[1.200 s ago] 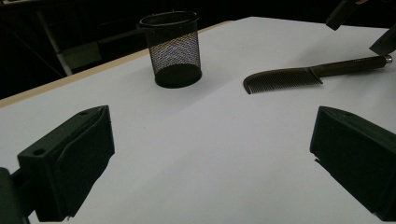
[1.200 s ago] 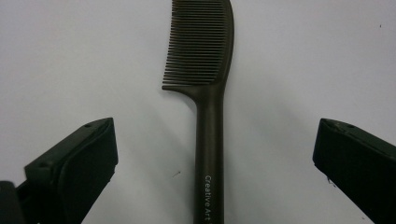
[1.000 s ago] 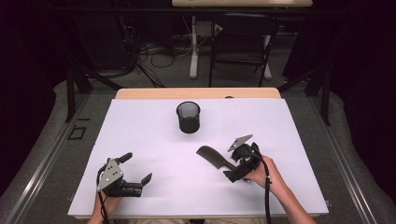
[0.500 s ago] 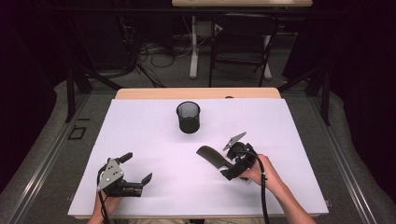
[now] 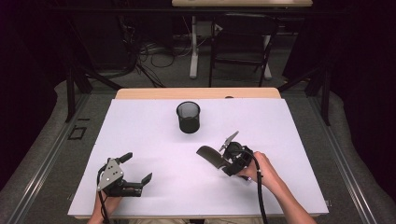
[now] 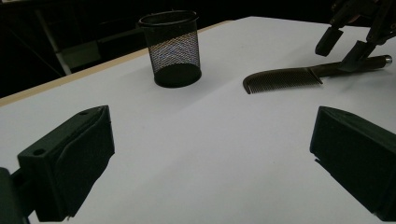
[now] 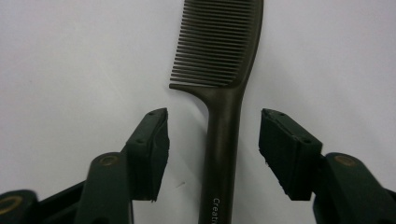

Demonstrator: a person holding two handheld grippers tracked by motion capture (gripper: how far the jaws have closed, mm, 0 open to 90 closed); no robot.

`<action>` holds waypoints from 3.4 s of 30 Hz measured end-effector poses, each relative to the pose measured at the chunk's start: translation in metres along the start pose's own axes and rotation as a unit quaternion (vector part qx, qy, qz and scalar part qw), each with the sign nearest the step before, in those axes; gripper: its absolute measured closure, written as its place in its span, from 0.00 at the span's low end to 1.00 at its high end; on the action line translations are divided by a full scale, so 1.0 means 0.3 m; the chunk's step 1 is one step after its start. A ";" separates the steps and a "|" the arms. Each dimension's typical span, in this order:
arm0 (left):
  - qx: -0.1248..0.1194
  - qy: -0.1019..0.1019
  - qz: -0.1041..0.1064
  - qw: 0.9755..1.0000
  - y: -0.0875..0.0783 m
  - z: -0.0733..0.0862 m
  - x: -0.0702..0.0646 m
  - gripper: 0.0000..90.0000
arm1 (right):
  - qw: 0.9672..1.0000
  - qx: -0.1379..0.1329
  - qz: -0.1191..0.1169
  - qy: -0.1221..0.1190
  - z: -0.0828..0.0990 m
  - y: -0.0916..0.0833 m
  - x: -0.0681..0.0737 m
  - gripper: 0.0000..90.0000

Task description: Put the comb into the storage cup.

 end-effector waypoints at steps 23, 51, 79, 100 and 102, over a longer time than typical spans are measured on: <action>0.001 0.001 0.005 1.000 0.005 0.002 -0.005 0.00 | 0.998 0.051 0.005 -0.026 -0.027 0.045 0.007 0.69; 0.002 0.000 0.007 1.000 0.003 0.002 -0.005 0.00 | 0.998 0.062 0.004 -0.011 -0.025 0.070 -0.003 0.78; 0.002 0.001 0.005 1.000 -0.002 0.001 -0.003 0.00 | 0.999 0.013 -0.024 0.035 -0.016 0.005 -0.039 0.80; 0.001 0.001 0.003 1.000 0.000 0.000 -0.002 0.00 | 0.996 -0.057 -0.018 0.062 0.005 -0.067 -0.074 0.80; 0.000 0.000 0.003 1.000 -0.001 0.000 -0.004 0.00 | 0.996 -0.064 -0.018 0.062 0.008 -0.070 -0.082 0.80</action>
Point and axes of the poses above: each handheld gripper's, and its own axes: y roughly forward along the jaws, z roughly out of its underside, x roughly to its left, the point moved 5 cm from there along y, roughly forward along the jaws, and after that the axes turned 13 degrees about z, right-handed, at the moved point
